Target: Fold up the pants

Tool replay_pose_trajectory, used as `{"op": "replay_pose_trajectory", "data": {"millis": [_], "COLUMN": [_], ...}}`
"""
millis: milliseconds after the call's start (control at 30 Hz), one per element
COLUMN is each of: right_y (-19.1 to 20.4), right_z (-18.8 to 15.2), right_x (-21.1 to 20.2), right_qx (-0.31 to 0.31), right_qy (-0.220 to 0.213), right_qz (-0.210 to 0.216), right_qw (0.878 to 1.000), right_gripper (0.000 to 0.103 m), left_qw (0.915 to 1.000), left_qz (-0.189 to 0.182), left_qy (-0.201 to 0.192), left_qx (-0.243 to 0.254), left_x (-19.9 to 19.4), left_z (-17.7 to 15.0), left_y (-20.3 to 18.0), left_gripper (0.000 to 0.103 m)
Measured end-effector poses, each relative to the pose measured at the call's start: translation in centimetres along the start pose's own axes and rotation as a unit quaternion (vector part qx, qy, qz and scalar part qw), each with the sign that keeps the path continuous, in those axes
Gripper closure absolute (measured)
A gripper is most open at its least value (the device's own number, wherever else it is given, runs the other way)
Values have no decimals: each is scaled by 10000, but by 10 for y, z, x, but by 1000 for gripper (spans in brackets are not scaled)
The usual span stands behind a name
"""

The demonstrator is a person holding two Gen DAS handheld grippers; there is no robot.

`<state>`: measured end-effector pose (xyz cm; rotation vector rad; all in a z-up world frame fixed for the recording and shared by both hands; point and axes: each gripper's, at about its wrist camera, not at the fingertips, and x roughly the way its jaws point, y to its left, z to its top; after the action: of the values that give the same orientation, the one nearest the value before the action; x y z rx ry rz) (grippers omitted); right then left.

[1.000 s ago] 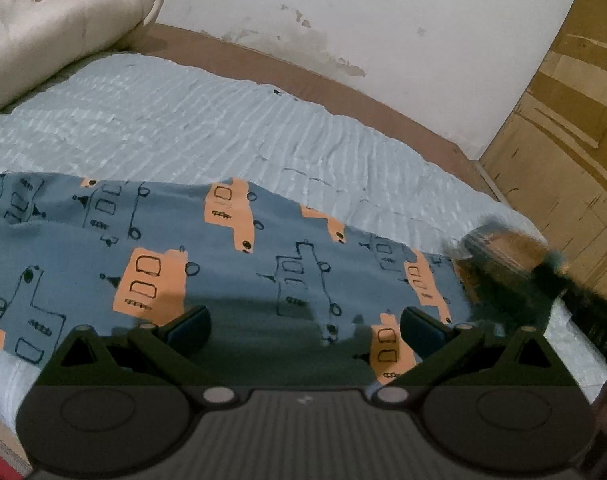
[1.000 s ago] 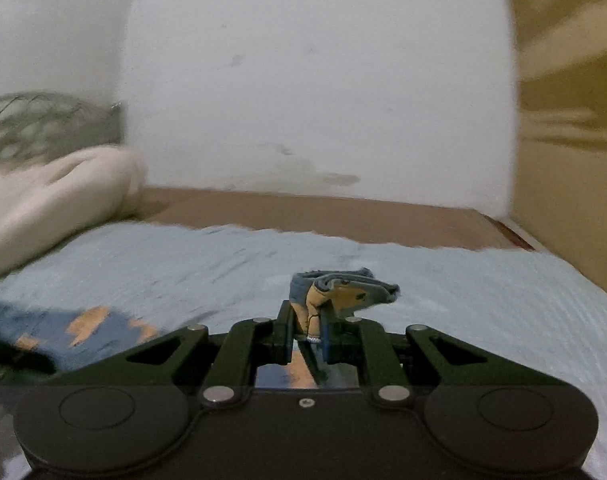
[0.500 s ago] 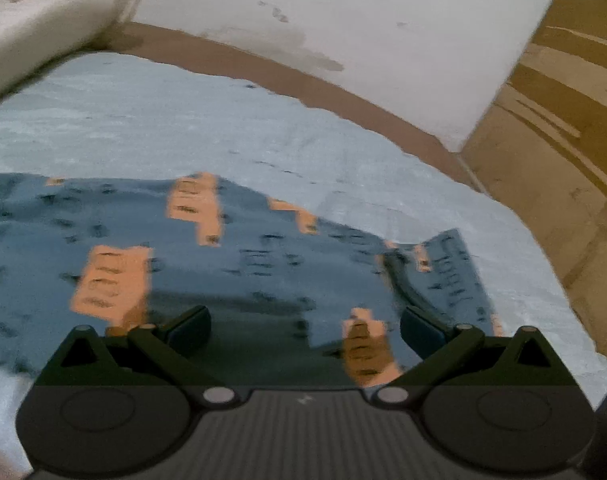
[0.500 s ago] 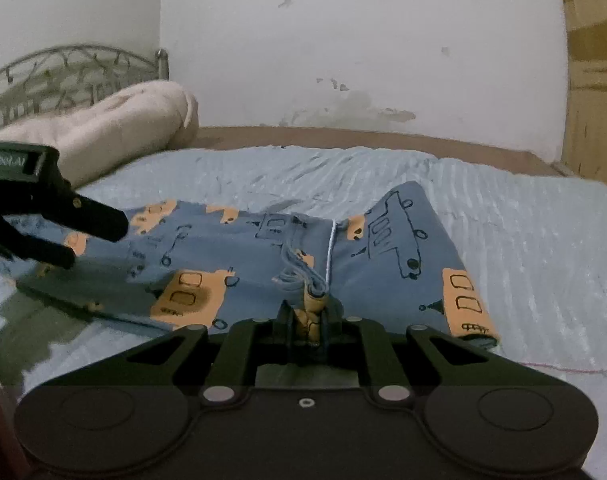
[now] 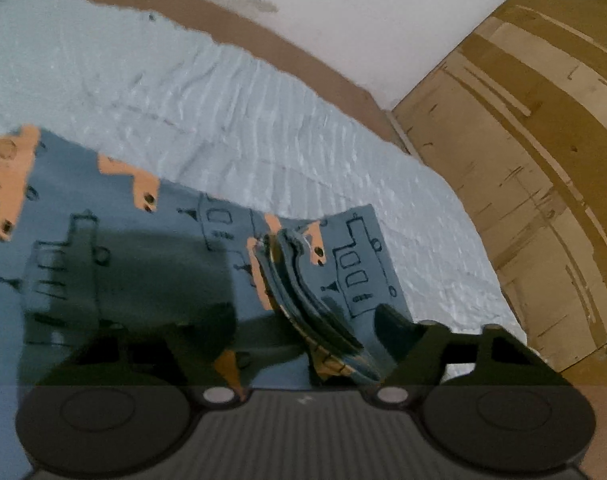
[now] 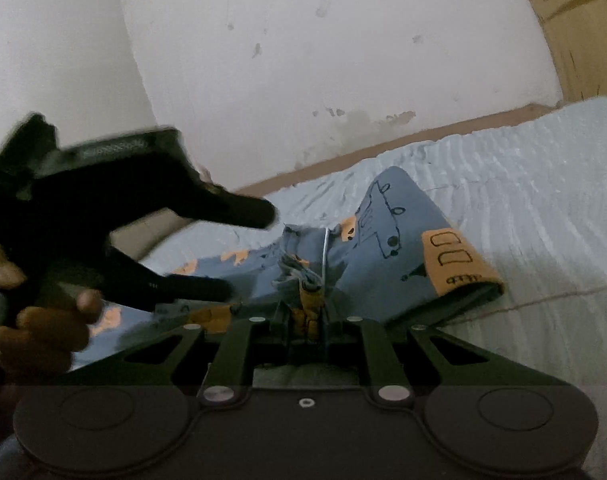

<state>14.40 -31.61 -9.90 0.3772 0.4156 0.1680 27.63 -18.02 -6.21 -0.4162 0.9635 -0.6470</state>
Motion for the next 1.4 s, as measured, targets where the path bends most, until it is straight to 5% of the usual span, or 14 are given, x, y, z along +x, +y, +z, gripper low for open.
{"op": "replay_pose_trajectory", "data": {"millis": [200,333,533,867,1400], "right_y": [-7,-9,-9,-7,43], "right_z": [-3,-3,-4,-4,17], "right_x": [-8,-12,-14,-9,-21], "right_qx": [225,333,310,230,-302], "right_qy": [-157,-183,-172,-151,-308], "right_qz": [171,243,249,160,-379], "right_qw": [9995,9990,9991,9995,9984], "right_gripper": [88,88,88,88,83], "left_qw": [9997,9993,9993,9977,9925], "left_qz": [-6,-69,25,483,461], "left_qy": [66,129,-31,-269,-683], "left_qx": [-222,-337,-366,388,904], "left_x": [13,16,13,10,-40], "left_z": [2,1,-4,-10,-1], "left_y": [4,5,2,-24,-44], "left_gripper": [46,73,88,92,93]}}
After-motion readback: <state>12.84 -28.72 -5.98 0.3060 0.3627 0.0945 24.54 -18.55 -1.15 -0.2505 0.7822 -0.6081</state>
